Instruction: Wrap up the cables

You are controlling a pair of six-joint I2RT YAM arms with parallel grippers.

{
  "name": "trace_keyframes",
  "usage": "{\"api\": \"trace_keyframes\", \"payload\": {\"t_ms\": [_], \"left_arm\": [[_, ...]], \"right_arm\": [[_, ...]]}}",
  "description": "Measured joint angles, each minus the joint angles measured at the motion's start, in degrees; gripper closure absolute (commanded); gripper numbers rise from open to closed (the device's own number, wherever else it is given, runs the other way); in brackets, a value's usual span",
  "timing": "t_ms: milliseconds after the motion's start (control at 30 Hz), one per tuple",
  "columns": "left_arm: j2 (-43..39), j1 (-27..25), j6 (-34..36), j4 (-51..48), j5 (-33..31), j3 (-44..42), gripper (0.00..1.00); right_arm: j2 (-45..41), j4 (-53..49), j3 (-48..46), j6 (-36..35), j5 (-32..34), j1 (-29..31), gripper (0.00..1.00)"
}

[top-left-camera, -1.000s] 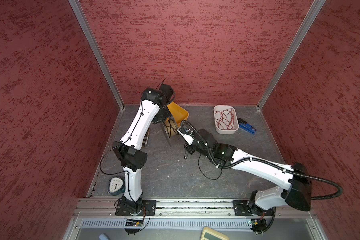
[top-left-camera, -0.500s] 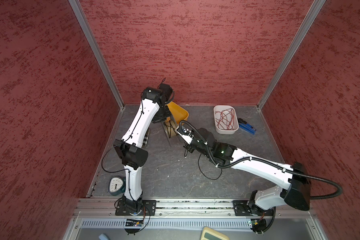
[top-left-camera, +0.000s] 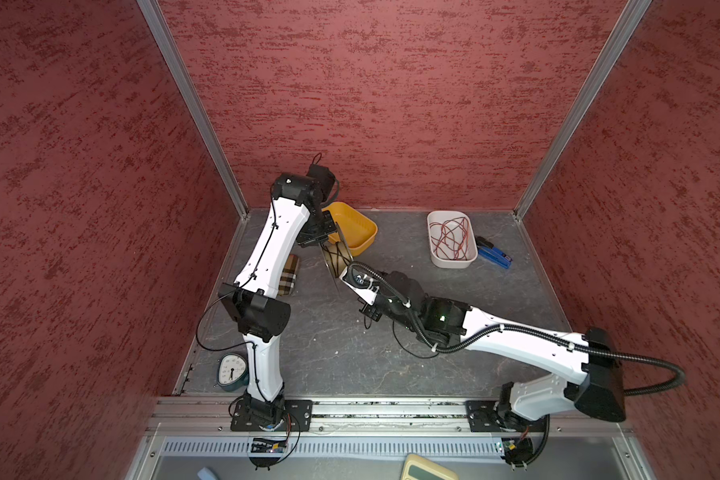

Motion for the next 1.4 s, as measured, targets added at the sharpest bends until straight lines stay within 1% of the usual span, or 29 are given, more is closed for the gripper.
{"api": "trace_keyframes", "payload": {"t_ms": [100, 233, 500, 600, 867, 933, 1100, 1233, 1400], "left_arm": [[0.0, -1.88, 1.36, 0.02, -1.86, 0.0, 1.0], [-0.11, -2.27, 2.67, 1.11, -3.78, -0.46, 1.0], [-0.24, -2.47, 5.38, 1.25, -4.5, -3.32, 1.0], [-0.24, -3.21, 7.1, 1.49, -4.83, -3.58, 1.0], [-0.24, -5.64, 10.54, 4.61, -4.07, -4.37, 1.0], [-0.24, -5.86, 10.99, 5.38, -4.07, -4.37, 1.0], [-0.39, -6.86, 13.33, 6.36, -4.0, -4.37, 1.0], [-1.01, -8.26, 14.43, 7.43, -4.11, -4.37, 1.0], [-1.33, -9.4, 15.1, 8.55, -5.31, -4.22, 1.0]], "right_arm": [[1.92, 0.94, 2.82, 0.09, 4.96, -0.07, 0.99], [2.25, 0.61, 3.19, 0.68, 7.87, -0.68, 0.99], [2.25, -1.6, 3.15, 0.61, 8.11, -1.46, 0.98], [2.25, -1.62, 3.02, 0.63, 8.0, -1.9, 0.95], [3.63, -1.79, 4.15, 2.95, 3.85, -6.93, 0.92], [5.2, -1.99, 6.23, 4.13, 2.62, -8.52, 0.9], [7.93, -3.89, 11.47, 7.89, 0.39, -11.85, 0.91], [8.24, -5.77, 13.29, 11.52, -3.54, -14.64, 0.91], [10.23, -8.92, 17.18, 14.36, -8.04, -17.62, 0.91]]}}
